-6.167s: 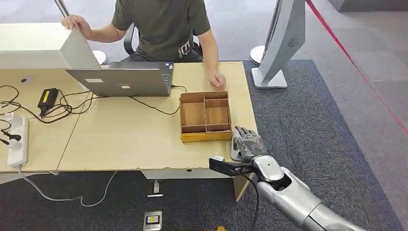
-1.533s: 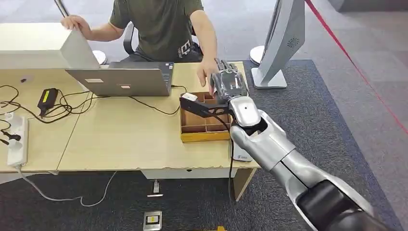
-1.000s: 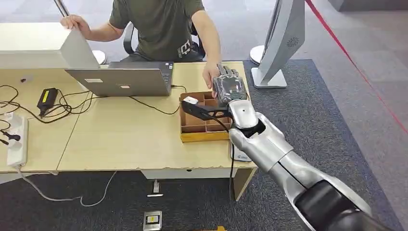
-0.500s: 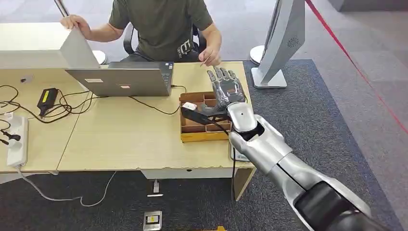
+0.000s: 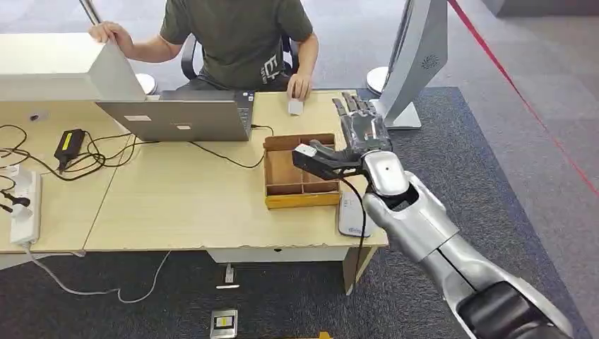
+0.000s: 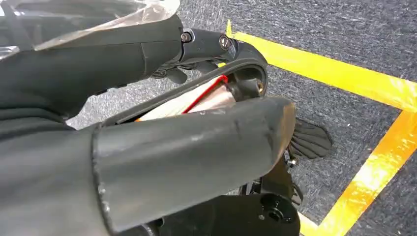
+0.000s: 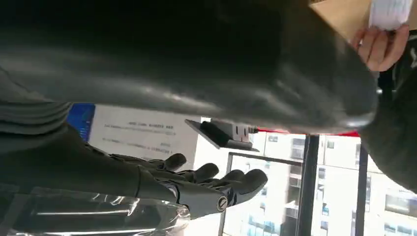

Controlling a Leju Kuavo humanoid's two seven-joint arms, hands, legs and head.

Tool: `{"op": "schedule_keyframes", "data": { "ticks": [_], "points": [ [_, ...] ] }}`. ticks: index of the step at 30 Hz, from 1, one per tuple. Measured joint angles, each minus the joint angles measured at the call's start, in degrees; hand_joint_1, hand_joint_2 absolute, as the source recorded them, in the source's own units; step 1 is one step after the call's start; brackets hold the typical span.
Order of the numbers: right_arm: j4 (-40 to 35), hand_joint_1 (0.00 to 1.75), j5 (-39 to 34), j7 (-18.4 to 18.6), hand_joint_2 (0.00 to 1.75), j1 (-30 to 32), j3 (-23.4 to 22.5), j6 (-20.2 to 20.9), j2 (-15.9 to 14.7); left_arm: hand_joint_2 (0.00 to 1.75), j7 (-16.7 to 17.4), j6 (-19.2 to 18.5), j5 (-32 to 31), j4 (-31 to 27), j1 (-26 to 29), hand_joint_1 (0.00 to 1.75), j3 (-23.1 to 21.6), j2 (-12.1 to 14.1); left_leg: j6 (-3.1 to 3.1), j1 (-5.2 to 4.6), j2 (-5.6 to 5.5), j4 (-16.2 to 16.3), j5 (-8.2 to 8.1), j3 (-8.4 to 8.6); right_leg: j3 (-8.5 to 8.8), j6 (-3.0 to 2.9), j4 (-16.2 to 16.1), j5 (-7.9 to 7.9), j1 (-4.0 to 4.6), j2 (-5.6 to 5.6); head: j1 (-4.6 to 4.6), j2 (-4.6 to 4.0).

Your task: Pass the card to the sensor for recognition and then transmit it.

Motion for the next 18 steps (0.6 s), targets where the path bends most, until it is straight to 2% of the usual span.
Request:
{"op": "schedule_keyframes", "data": {
  "ticks": [4, 9, 13, 15, 18],
  "points": [
    [-5.32, 0.00, -1.49, -0.39, 0.00, 3.23, -2.74, 0.96, -3.04, 0.00, -0.68, 0.11, 0.20, 0.00, -0.05, 0.00, 0.02, 0.00, 0.00, 0.01, 0.00, 0.01, 0.00, 0.03, 0.02, 0.00, -0.03, 0.00, 0.01, 0.01, -0.02, 0.00],
    [-14.05, 0.00, -7.31, -0.94, 0.00, 10.16, -7.35, 3.52, -7.59, 0.00, -1.90, 0.13, 0.31, 0.02, 0.06, 0.00, 0.02, 0.02, 0.03, 0.00, -0.02, 0.01, -0.03, 0.02, 0.01, 0.00, -0.03, 0.00, 0.00, 0.00, 0.00, 0.00],
    [-24.52, 0.00, -18.13, 3.68, 0.00, 16.05, -11.74, 8.33, -12.16, 0.00, -2.67, -0.28, -0.44, 0.02, 0.07, 0.00, 0.02, 0.11, 0.04, 0.00, 0.00, 0.01, -0.04, 0.01, 0.00, 0.01, -0.08, -0.01, 0.00, 0.00, 0.00, 0.00],
    [-29.87, 0.00, -22.28, 5.99, 0.00, 19.31, -13.45, 8.63, -15.11, 0.00, -3.28, -0.55, -0.37, 0.02, 0.13, 0.00, 0.02, 0.22, 0.05, -0.01, -0.01, 0.02, -0.04, 0.00, -0.01, 0.01, -0.09, -0.01, -0.01, 0.00, 0.00, 0.00],
    [-36.23, 0.00, -23.26, 7.39, 0.00, 23.13, -14.75, 8.18, -18.60, 0.00, -4.09, -0.57, 0.11, 0.04, 0.14, 0.00, 0.04, 0.35, 0.03, -0.01, 0.11, 0.01, -0.14, 0.10, -0.01, 0.00, -0.09, -0.01, -0.01, 0.19, -0.13, 0.00]
  ]
}}
